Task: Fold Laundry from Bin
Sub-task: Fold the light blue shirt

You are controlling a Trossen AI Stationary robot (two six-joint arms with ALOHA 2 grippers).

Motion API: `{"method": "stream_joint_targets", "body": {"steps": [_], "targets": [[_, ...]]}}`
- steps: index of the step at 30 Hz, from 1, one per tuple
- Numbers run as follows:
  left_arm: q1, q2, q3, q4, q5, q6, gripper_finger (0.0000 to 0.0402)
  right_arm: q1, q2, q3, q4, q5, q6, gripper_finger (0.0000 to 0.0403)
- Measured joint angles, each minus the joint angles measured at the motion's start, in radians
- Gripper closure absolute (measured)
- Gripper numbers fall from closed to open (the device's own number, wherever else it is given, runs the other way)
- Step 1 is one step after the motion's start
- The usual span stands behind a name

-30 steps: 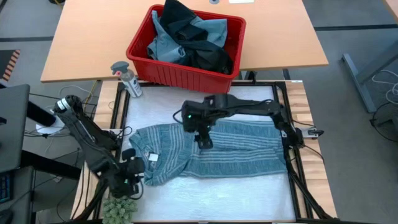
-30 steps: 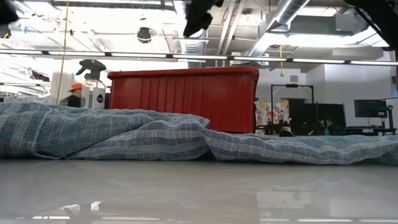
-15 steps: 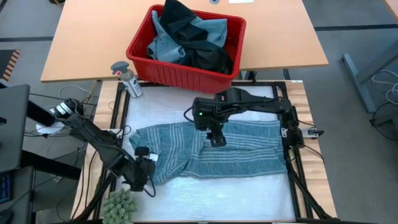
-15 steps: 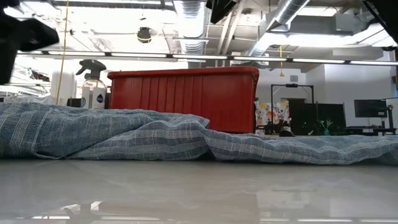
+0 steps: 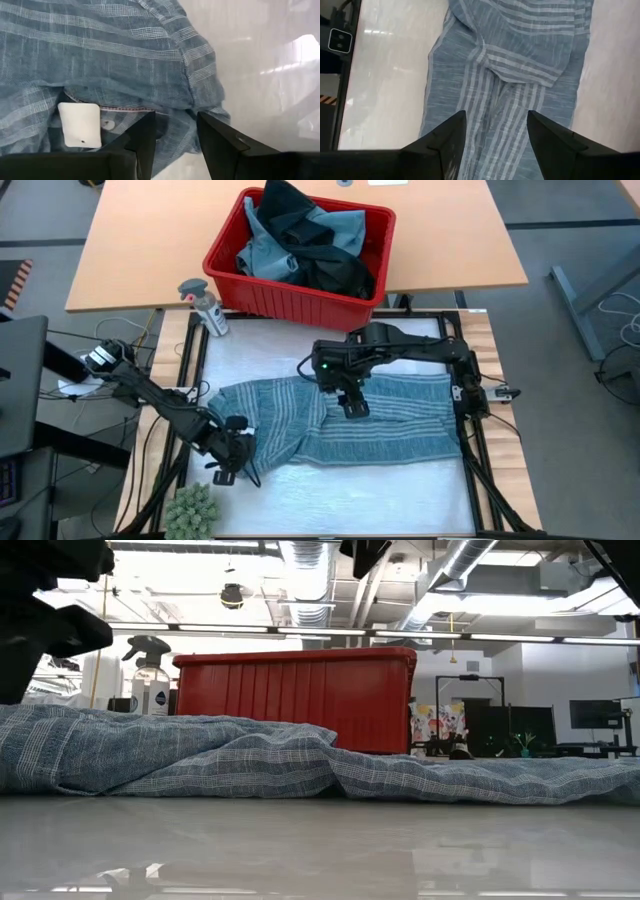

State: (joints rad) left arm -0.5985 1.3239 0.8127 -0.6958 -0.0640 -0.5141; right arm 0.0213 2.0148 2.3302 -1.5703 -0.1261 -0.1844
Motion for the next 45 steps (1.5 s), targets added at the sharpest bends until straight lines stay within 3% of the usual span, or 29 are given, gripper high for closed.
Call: {"method": "stream_joint_targets", "body": {"steps": [11, 19, 22, 27, 35, 45], "targets": [[0.018, 0.004, -0.001, -0.025, 0.031, 0.016, 0.0275, 0.036, 0.0, 0.0, -0.001, -0.008, -0.001, 0.0168], [0.027, 0.004, -0.076, 0.052, 0.098, -0.06, 0.0278, 0.061, 0.0, 0.0, -0.001, -0.008, -0.001, 0.0168], [0.037, 0.004, -0.076, 0.052, 0.107, -0.064, 0.0306, 0.064, 0.0, 0.0, -0.001, -0.008, -0.004, 0.0168], [0.042, 0.004, -0.062, 0.049, 0.104, -0.08, 0.0391, 0.062, 0.0, 0.0, -0.001, 0.036, 0.048, 0.0177], [0.003, -0.055, -0.022, -0.113, 0.0, -0.225, 0.0401, 0.061, 0.002, -0.071, 0.007, 0.226, 0.138, 0.0232], [-0.103, -0.161, -0.022, -0.243, -0.048, -0.465, 0.0401, 0.062, 0.004, -0.431, 0.274, 0.217, 0.11, 0.0346]]}}
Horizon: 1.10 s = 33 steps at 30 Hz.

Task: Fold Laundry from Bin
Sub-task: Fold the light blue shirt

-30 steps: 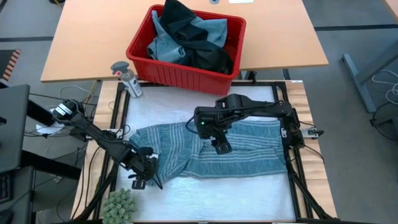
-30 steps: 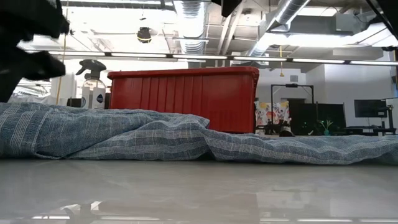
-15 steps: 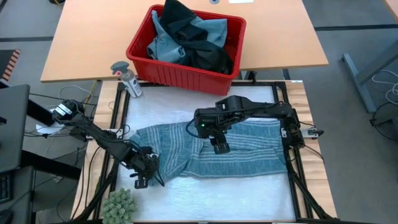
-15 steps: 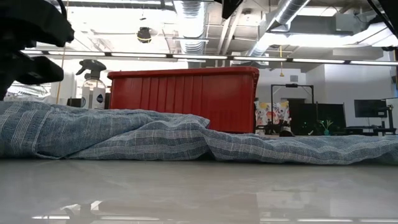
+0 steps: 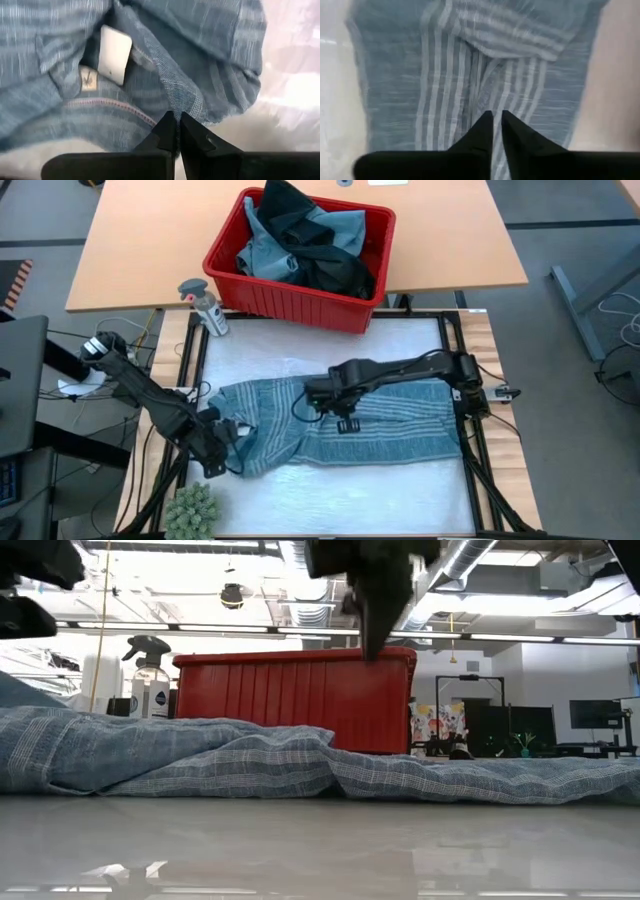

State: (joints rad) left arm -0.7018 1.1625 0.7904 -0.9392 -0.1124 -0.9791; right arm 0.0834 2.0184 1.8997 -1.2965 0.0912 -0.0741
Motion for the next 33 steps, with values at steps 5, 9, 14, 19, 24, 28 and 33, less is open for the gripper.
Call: {"method": "stream_joint_targets", "body": {"steps": [5, 9, 14, 19, 24, 28, 33], "targets": [[-0.051, 0.0, 0.0, -0.004, 0.063, -0.062, 0.0401, -0.015, 0.0, -0.159, 0.112, -0.017, -0.003, 0.0386], [-0.09, 0.0, 0.0, -0.035, 0.101, -0.123, 0.0401, -0.031, 0.0, -0.253, 0.196, -0.022, -0.005, 0.0384], [-0.117, 0.0, 0.0, -0.04, 0.102, -0.185, 0.0401, -0.055, -0.001, -0.34, 0.29, -0.034, 0.021, 0.0353], [-0.113, 0.0, 0.0, -0.053, 0.101, -0.24, 0.0397, -0.077, -0.001, -0.397, 0.396, -0.072, 0.022, 0.0358], [-0.109, 0.0, -0.001, -0.043, 0.132, -0.307, 0.0364, -0.092, -0.002, -0.438, 0.476, -0.099, 0.023, 0.038], [-0.11, 0.0, -0.001, -0.039, 0.168, -0.35, 0.0324, -0.099, -0.002, -0.487, 0.504, -0.117, 0.024, 0.0384], [-0.108, -0.007, -0.002, -0.004, 0.114, -0.453, 0.0288, -0.1, -0.006, -0.521, 0.532, -0.119, 0.03, 0.0363]]}}
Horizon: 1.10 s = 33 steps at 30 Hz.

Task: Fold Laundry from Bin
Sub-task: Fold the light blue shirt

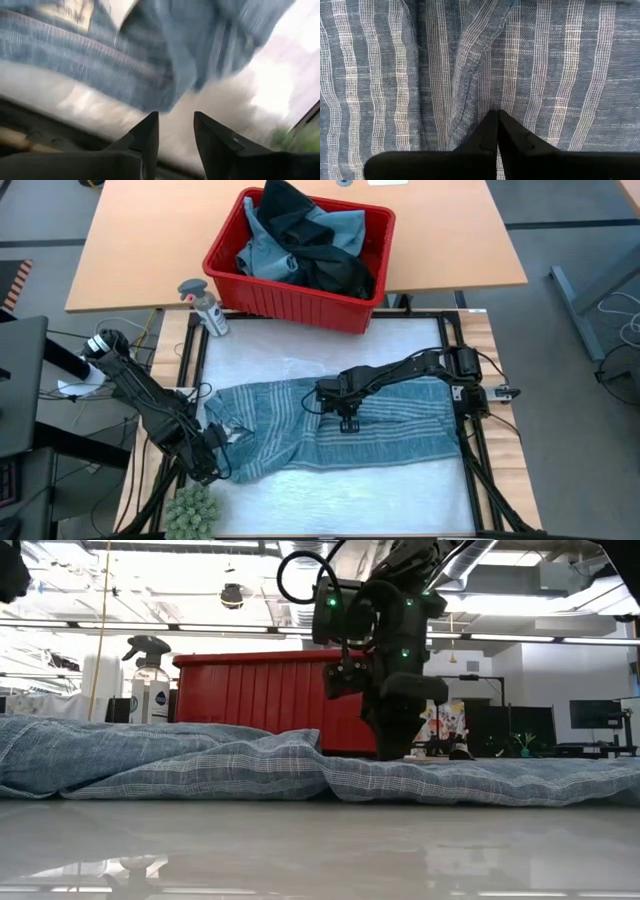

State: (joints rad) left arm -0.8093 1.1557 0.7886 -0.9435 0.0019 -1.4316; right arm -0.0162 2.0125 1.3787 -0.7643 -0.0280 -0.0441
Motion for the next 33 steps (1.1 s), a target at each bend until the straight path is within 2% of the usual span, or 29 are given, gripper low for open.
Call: {"method": "stream_joint_targets", "body": {"steps": [4, 7, 9, 11, 14, 17, 23, 29, 33], "targets": [[0.037, -0.047, 0.002, 0.186, -0.282, 0.034, 0.0284, 0.0, 0.0, -0.004, 0.013, 0.0, 0.0, 0.0366], [0.064, -0.063, 0.002, 0.188, -0.517, 0.031, 0.0287, 0.0, 0.0, -0.005, 0.023, 0.0, -0.005, 0.0377], [0.085, -0.048, -0.004, 0.163, -0.584, 0.023, 0.0289, 0.0, 0.0, -0.005, 0.027, 0.0, -0.006, 0.0381], [0.114, -0.017, -0.018, 0.188, -0.573, 0.056, 0.0289, 0.0, 0.0, -0.005, 0.03, 0.0, -0.008, 0.0382], [0.151, 0.031, -0.028, 0.243, -0.475, 0.15, 0.0289, 0.0, 0.001, -0.005, 0.031, 0.0, -0.01, 0.0373], [0.173, 0.097, -0.028, 0.241, -0.407, 0.181, 0.029, 0.0, 0.002, -0.006, 0.032, 0.0, -0.014, 0.0366], [0.188, 0.23, -0.029, 0.2, -0.391, 0.19, 0.029, 0.0, 0.002, -0.006, 0.032, 0.0, -0.02, 0.0378], [0.198, 0.324, -0.067, 0.139, -0.319, 0.062, 0.029, 0.0, 0.003, -0.006, 0.035, 0.0, -0.034, 0.0374], [0.181, 0.311, -0.112, 0.136, -0.283, -0.102, 0.029, -0.005, 0.004, -0.006, 0.031, 0.0, -0.035, 0.0366]]}}
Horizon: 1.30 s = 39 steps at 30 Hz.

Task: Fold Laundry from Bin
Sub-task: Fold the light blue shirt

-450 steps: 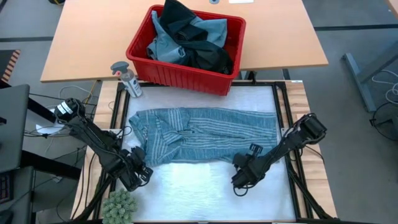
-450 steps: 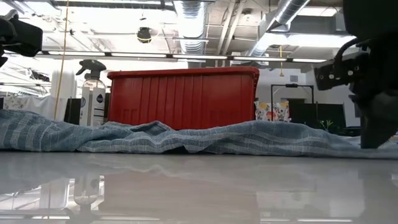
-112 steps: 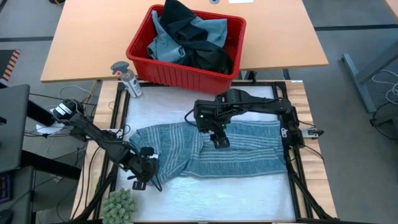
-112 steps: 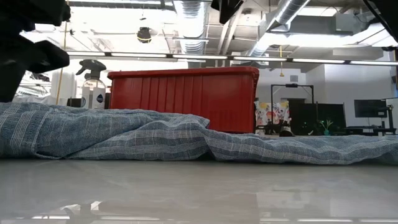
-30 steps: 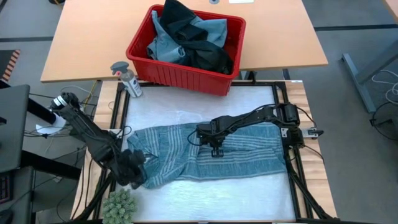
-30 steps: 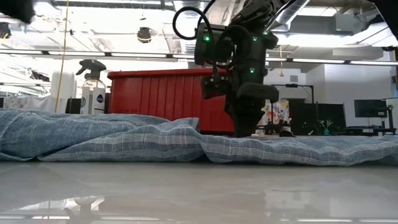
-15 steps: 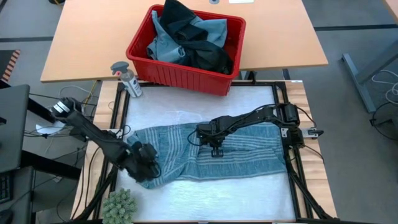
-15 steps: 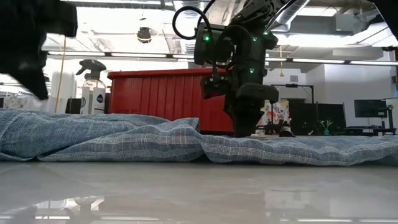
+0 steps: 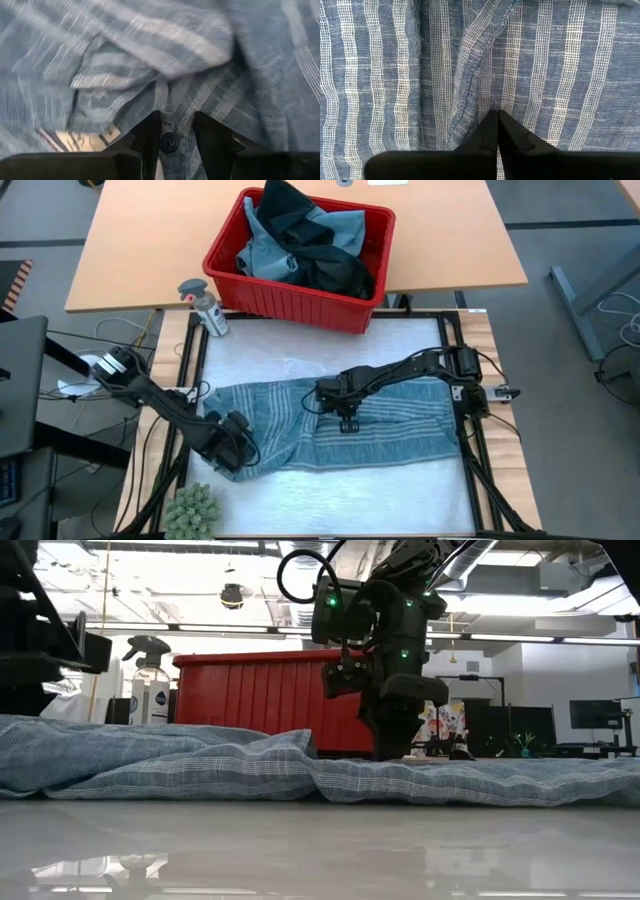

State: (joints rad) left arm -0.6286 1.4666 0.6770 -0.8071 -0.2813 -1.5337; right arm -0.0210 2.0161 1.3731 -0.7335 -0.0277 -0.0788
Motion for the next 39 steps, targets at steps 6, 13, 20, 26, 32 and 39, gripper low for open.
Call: {"method": "stream_joint_targets", "body": {"steps": [6, 13, 20, 26, 32, 39], "targets": [[-0.013, -0.091, -0.002, -0.019, 0.017, -0.071, 0.029, -0.002, -0.002, -0.03, 0.009, 0.0, 0.0, 0.038], [-0.014, -0.183, -0.001, -0.061, -0.006, -0.092, 0.029, -0.023, -0.004, -0.099, 0.061, -0.043, 0.044, 0.0372], [-0.018, -0.182, -0.03, -0.142, 0.011, -0.181, 0.029, -0.041, -0.005, -0.108, 0.052, -0.066, 0.052, 0.0378], [-0.02, -0.183, -0.045, -0.116, 0.078, -0.215, 0.029, -0.046, -0.005, -0.109, 0.053, -0.067, 0.048, 0.0374], [-0.022, -0.171, -0.045, -0.124, 0.172, -0.171, 0.029, -0.047, -0.005, -0.11, 0.062, -0.066, 0.04, 0.0371], [-0.022, -0.171, -0.045, -0.241, 0.12, -0.27, 0.029, -0.054, -0.005, -0.111, 0.066, -0.072, 0.019, 0.0378]]}}
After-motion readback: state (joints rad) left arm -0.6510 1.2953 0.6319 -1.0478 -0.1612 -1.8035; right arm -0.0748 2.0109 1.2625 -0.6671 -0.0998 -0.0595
